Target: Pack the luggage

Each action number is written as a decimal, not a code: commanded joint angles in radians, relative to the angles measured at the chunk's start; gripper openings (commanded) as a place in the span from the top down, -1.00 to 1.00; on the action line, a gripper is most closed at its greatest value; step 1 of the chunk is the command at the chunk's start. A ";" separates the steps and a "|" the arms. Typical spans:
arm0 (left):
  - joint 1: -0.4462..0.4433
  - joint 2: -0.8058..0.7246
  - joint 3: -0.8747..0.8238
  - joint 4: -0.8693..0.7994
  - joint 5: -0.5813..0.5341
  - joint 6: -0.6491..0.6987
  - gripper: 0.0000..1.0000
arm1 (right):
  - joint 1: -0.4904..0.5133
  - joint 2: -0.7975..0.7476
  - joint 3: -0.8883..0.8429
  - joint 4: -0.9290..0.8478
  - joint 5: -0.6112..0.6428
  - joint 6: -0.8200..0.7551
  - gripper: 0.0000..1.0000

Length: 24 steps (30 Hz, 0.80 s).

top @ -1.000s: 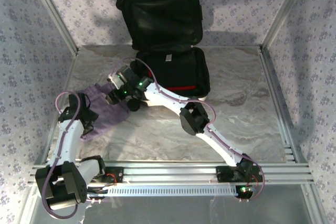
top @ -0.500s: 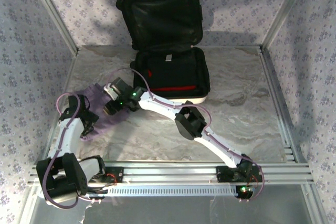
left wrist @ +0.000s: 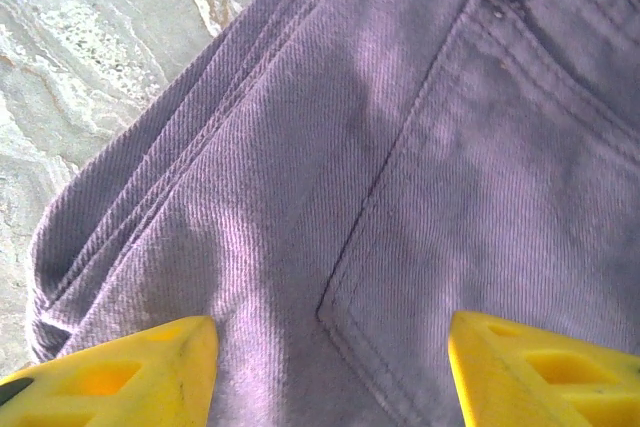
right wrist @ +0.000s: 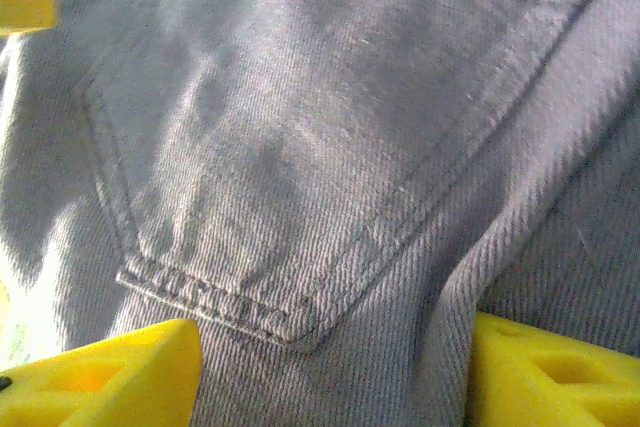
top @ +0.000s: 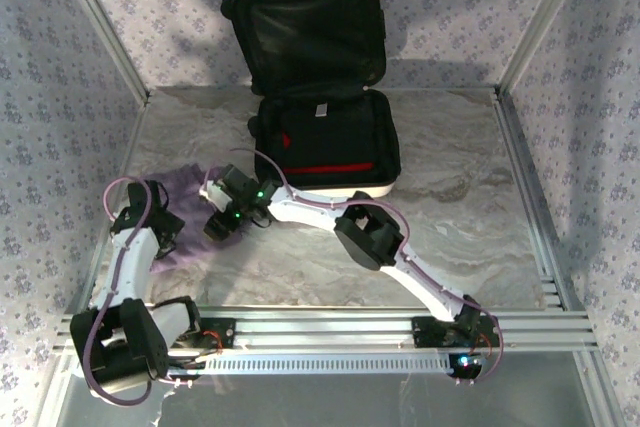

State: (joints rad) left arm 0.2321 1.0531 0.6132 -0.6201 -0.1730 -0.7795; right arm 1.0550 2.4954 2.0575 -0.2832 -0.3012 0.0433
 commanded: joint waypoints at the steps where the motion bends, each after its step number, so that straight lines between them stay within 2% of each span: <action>1: 0.009 0.036 -0.025 0.047 -0.017 0.002 -0.25 | 0.007 -0.046 -0.142 -0.060 -0.044 -0.013 -0.33; 9: 0.009 0.070 -0.062 0.105 0.036 0.003 -0.23 | 0.016 -0.169 -0.373 0.035 -0.008 0.053 -0.28; 16: 0.010 0.032 -0.099 0.125 0.076 0.011 -0.22 | 0.017 -0.274 -0.621 0.130 0.020 0.110 -0.26; 24: 0.009 -0.026 -0.078 0.107 0.078 0.021 -0.25 | -0.008 -0.398 -0.668 0.113 0.036 0.199 -0.34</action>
State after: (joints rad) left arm 0.2356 1.0569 0.5110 -0.5121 -0.0975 -0.7757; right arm 1.0561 2.1407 1.4181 -0.0181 -0.3038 0.1665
